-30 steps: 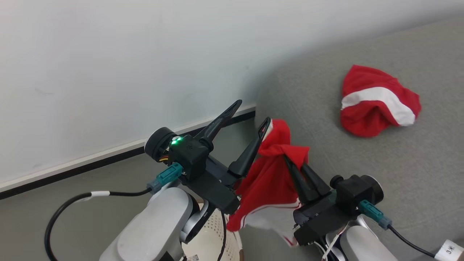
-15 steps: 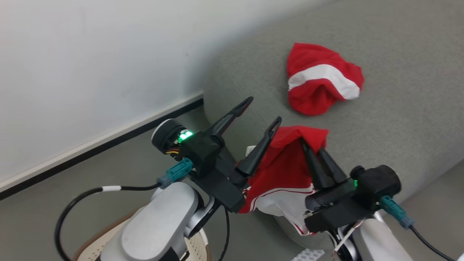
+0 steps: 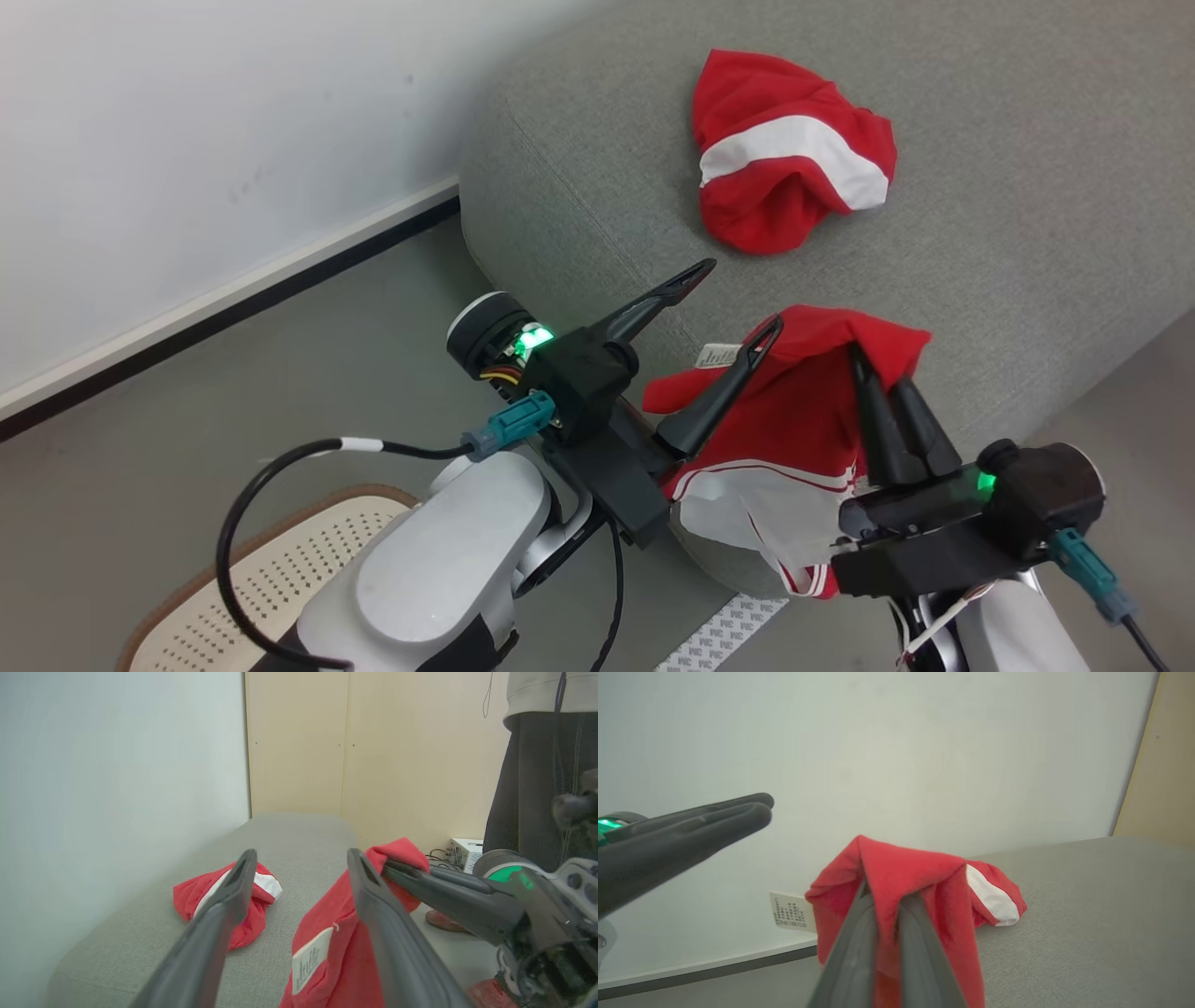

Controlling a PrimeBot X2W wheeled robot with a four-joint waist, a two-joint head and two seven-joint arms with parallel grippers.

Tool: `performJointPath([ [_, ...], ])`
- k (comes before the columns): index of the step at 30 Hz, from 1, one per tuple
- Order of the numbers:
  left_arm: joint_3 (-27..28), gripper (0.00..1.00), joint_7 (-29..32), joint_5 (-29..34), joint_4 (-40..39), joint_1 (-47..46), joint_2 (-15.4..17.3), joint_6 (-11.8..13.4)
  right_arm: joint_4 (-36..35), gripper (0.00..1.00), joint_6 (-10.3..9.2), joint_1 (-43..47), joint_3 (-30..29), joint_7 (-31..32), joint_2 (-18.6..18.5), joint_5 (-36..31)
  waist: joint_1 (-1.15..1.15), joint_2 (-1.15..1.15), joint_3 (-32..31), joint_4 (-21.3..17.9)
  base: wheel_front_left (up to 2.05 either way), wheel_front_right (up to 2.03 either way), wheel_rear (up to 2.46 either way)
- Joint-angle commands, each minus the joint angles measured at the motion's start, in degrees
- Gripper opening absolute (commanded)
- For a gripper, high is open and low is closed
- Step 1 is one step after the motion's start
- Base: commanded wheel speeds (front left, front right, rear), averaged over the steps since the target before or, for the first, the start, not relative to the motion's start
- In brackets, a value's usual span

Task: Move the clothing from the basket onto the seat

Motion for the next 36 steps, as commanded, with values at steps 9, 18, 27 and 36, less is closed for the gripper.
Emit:
performJointPath([
  [9, -1.91, 1.0, 0.07, -0.55, 2.42, -2.04, -0.36, -0.72, -2.03, 0.0, 0.01, -3.26, -4.57, -0.1, 2.35, 1.63, -0.01, -0.01, 4.01, -0.46, 0.0, 0.0, 0.0],
  [18, -3.64, 1.0, 4.49, 2.17, 0.85, -5.32, 1.97, -0.3, -4.73, 0.0, 0.01, -17.8, -14.51, -0.09, 1.81, 7.44, -0.01, -0.01, 14.13, -0.54, 0.0, 0.0, 0.0],
  [27, -5.47, 1.0, 9.28, 5.05, -2.56, -9.16, 5.04, -0.87, -2.7, 0.0, 0.01, -36.4, -24.24, -0.09, -5.22, 12.84, -0.01, -0.01, 25.39, 0.14, 0.0, 0.0, 0.0],
  [36, -7.69, 1.0, 12.46, 7.46, -6.65, -12.44, 6.65, -1.3, 5.92, 0.0, 0.01, -55.46, -28.07, -0.09, -17.2, 19.33, -0.01, -0.01, 33.6, 2.91, 0.0, 0.0, 0.0],
])
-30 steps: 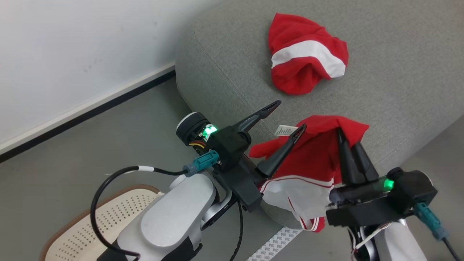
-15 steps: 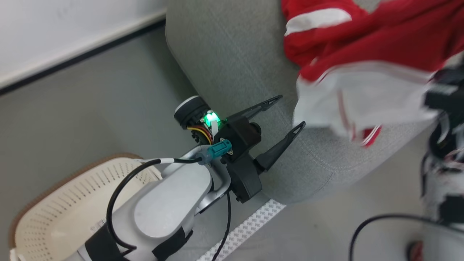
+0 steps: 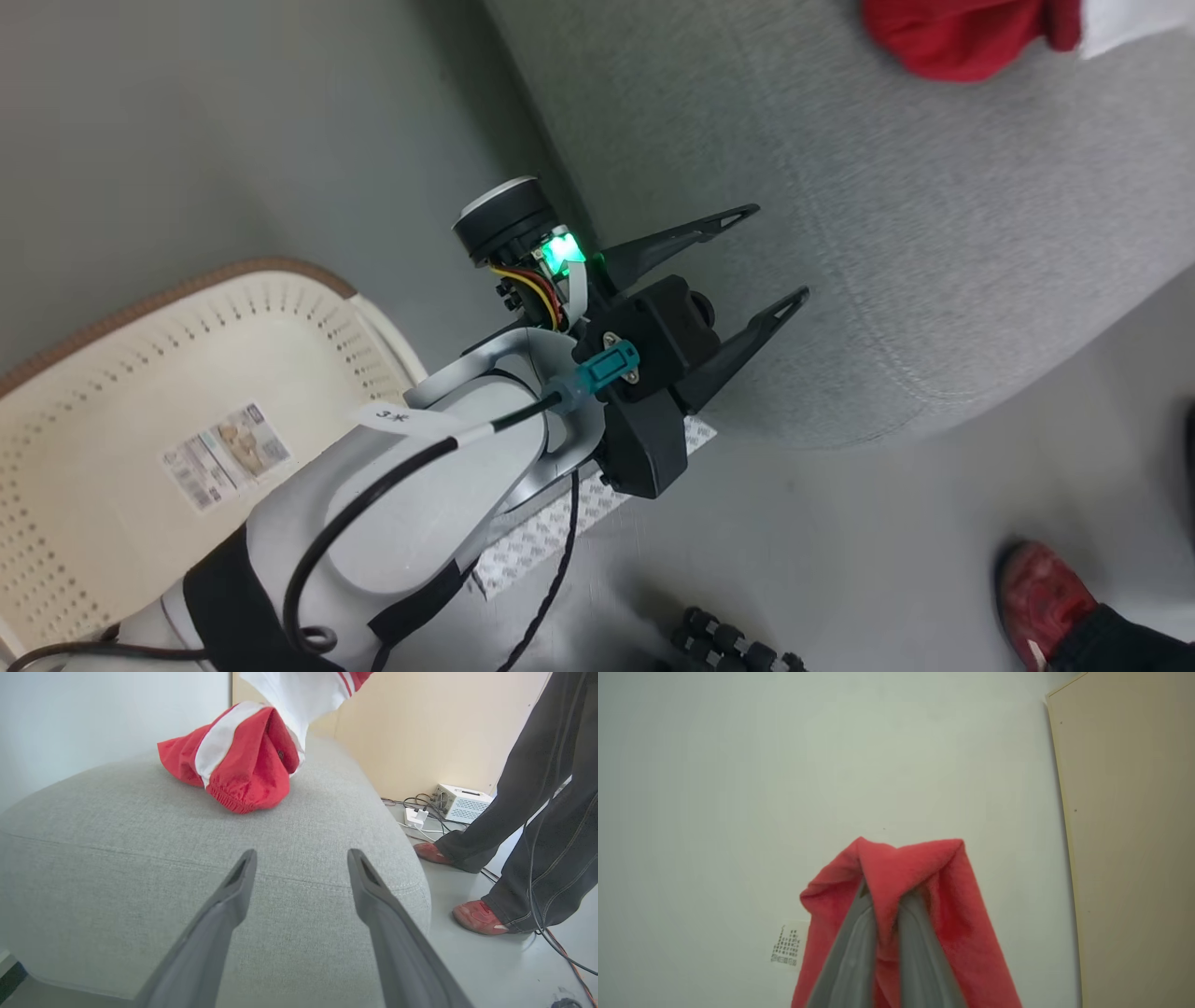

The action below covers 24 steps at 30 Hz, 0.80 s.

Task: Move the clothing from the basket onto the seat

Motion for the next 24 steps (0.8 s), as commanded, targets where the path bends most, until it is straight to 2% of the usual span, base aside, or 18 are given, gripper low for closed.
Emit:
performJointPath([
  [1, -0.19, 1.0, 0.38, 0.53, -0.59, -0.6, 0.47, -0.04, 0.76, 0.0, 0.02, -2.29, 0.15, -0.07, -1.66, 0.37, -0.02, -0.01, 5.96, 2.41, 0.0, 0.0, 0.0],
  [5, -0.85, 1.0, 1.46, 0.72, -1.77, -1.48, 0.88, -0.21, 4.38, 0.0, 0.03, -8.11, 0.62, -0.08, -6.04, 0.79, -0.02, -0.01, 8.12, 3.26, 0.0, 0.0, 0.0],
  [11, -1.23, 1.0, 2.75, 1.04, -2.61, -2.42, 1.44, -0.11, 13.28, 0.0, 0.03, -9.19, 2.31, -0.07, -7.77, 0.48, -0.02, -0.01, 11.0, 3.93, 0.0, 0.0, 0.0],
  [18, -1.59, 1.0, 3.8, 1.05, -3.34, -2.45, 2.79, -0.09, 26.04, 0.0, 0.02, -4.14, 3.61, -0.07, -3.94, -1.45, -0.02, -0.01, 12.53, 3.94, 0.0, 0.0, 0.0],
  [20, -1.47, 1.0, 4.09, 0.78, -3.71, -2.22, 3.38, 0.19, 32.06, 0.0, 0.02, -2.14, 5.77, -0.07, -1.34, 1.12, -0.02, -0.01, 12.43, 3.62, 0.0, 0.0, 0.0],
  [24, -1.39, 1.0, 4.58, 0.39, -3.94, -1.83, 4.03, 0.52, 37.03, 0.0, 0.02, -0.56, 8.6, -0.08, 0.1, 3.13, -0.02, -0.01, 11.91, 3.25, 0.0, 0.0, 0.0],
])
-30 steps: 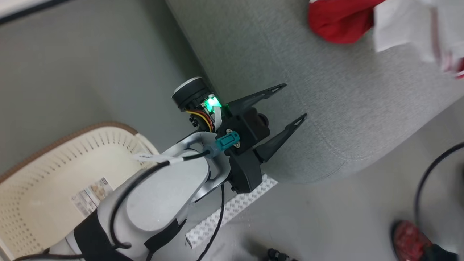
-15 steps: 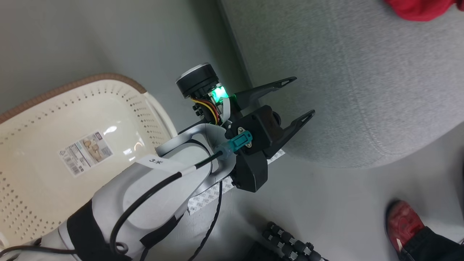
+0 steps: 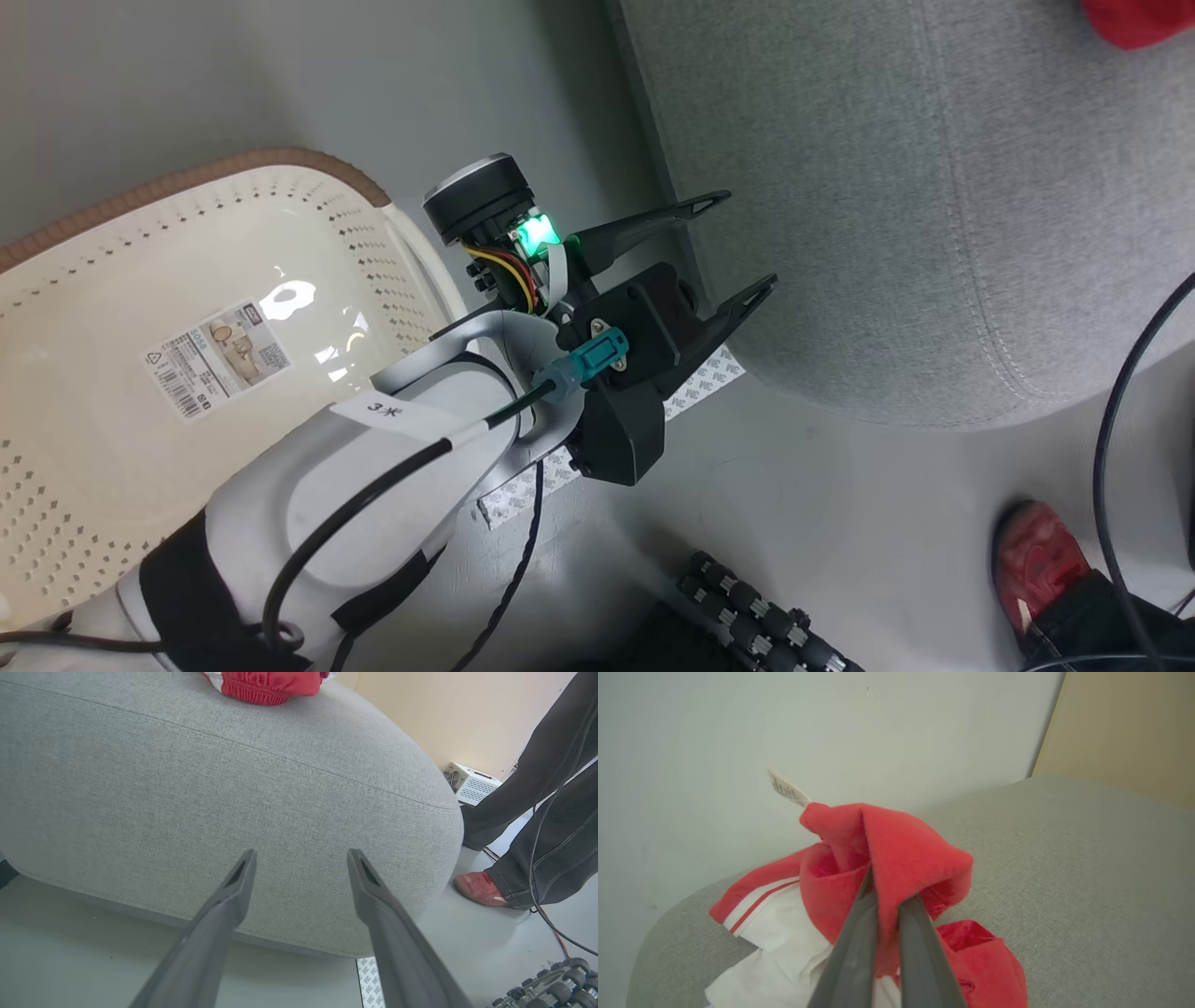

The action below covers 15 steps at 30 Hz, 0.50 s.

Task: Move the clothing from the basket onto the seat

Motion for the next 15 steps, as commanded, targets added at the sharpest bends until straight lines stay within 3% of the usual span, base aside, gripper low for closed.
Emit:
performJointPath([
  [1, 0.04, 1.0, 0.11, -0.23, -0.47, 0.46, 0.37, 0.3, 0.3, 0.0, 0.01, 1.27, 0.5, -0.09, -0.11, 0.07, 0.0, -0.01, -0.51, 0.0, 0.0, 0.0, 0.0],
  [8, 0.68, 1.0, -0.3, -0.59, -0.74, 0.88, 0.49, 1.55, -3.95, 0.0, 0.01, 7.01, 0.16, -0.08, 1.36, -3.21, 0.0, -0.01, -1.78, 0.01, 0.0, 0.0, 0.0],
  [9, 0.78, 1.0, -0.36, -0.61, -0.82, 0.94, 0.65, 1.83, -4.81, 0.32, 0.01, 7.96, -0.18, -0.09, 1.77, -3.71, 0.0, -0.01, -1.97, -0.08, 0.0, 0.0, 0.0],
  [10, 0.89, 1.0, -0.45, -0.69, -0.83, 1.02, 0.86, 1.87, -5.83, 0.75, 0.01, 8.8, -0.72, -0.09, 2.05, -4.24, 0.0, -0.01, -2.2, -0.17, 0.0, 0.0, 0.0],
  [11, 0.92, 1.0, -0.54, -0.63, -0.84, 1.11, 1.06, 2.03, -6.81, 1.0, 0.01, 9.83, -1.17, -0.09, 2.43, -4.73, 0.0, -0.01, -2.45, -0.25, 0.0, 0.0, 0.0],
  [15, 0.92, 1.0, -0.99, -1.02, -0.82, 1.78, 1.47, 2.42, -10.97, 1.0, 0.01, 13.15, -3.47, -0.08, 5.24, -7.38, 0.0, -0.01, -3.79, -0.52, 0.0, 0.0, 0.0],
])
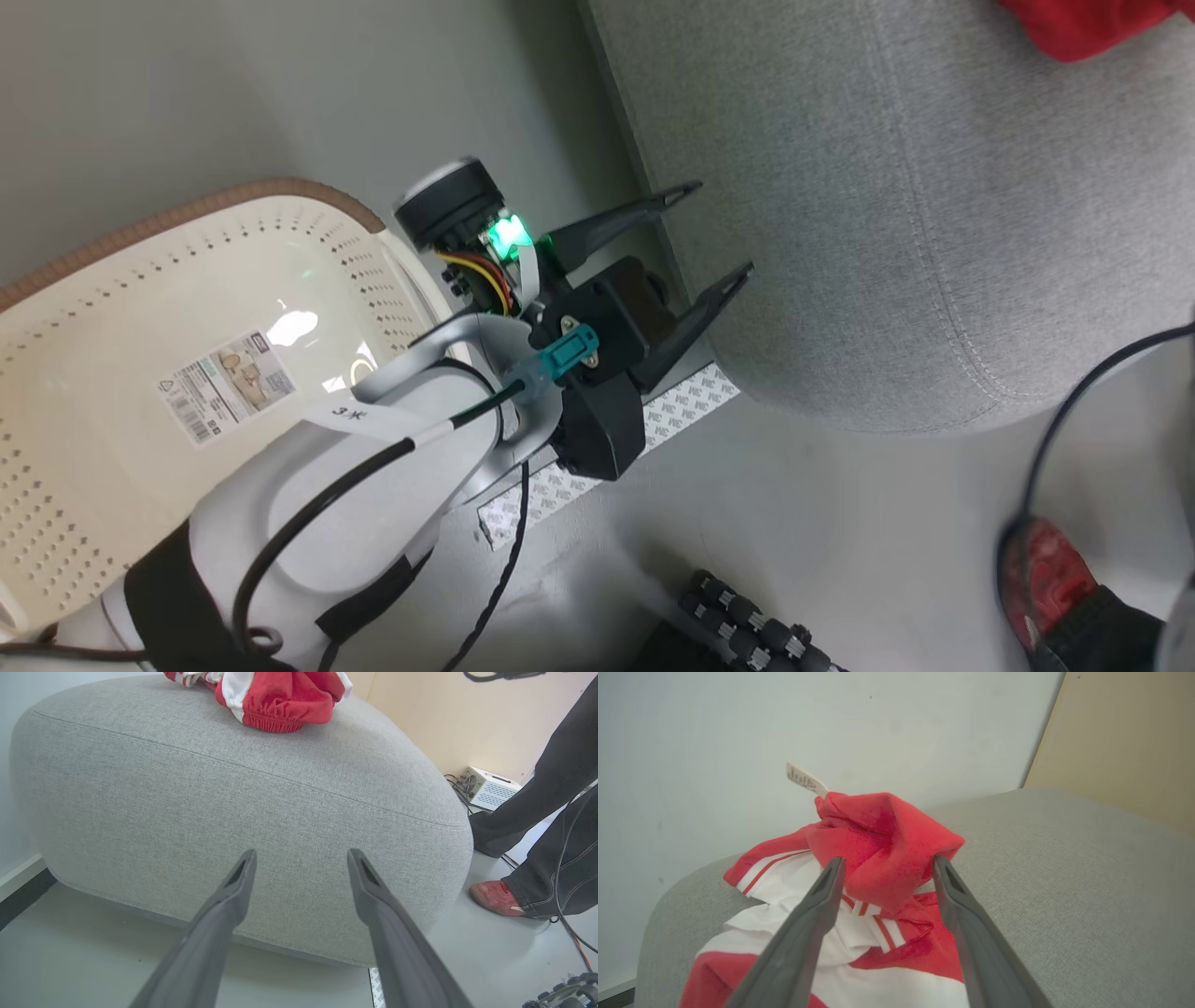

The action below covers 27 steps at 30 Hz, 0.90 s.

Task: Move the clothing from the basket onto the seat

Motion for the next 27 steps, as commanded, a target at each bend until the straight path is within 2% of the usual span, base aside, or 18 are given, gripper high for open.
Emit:
performJointPath([
  [1, -0.01, 1.0, -0.57, -0.45, -0.03, 0.93, 0.21, 0.2, -0.78, 1.0, 0.01, 1.86, 0.13, -0.07, 1.34, -0.86, 0.01, 0.0, -1.05, -0.08, 0.0, 0.0, 0.0],
  [6, 0.2, 1.0, -2.55, -1.92, 0.91, 2.81, -0.51, 1.05, -6.12, 1.0, 0.01, 6.43, 1.09, -0.07, 3.18, -3.05, 0.01, 0.0, -4.79, 1.16, 0.0, 0.0, 0.0],
  [11, 1.46, 1.0, -5.34, -3.09, 2.28, 5.03, -0.84, 2.74, -10.42, 1.0, 0.0, 10.01, 6.25, -0.07, 3.83, -4.78, 0.01, 0.0, -8.86, 3.61, 0.0, 0.0, 0.0],
  [18, 5.18, 1.0, -10.37, -6.29, 3.75, 9.41, -0.39, 6.21, -11.05, 1.0, 0.0, 13.2, 13.99, -0.03, 2.54, -5.94, 0.01, 0.0, -15.92, 9.47, 0.0, 0.0, 0.0],
  [27, 10.26, 1.0, -16.62, -11.78, 6.21, 15.92, -0.59, 9.32, -13.81, 1.0, 0.0, 17.16, 23.76, -0.05, 1.1, -6.3, 0.01, 0.0, -24.32, 17.81, 0.0, 0.0, 0.0],
])
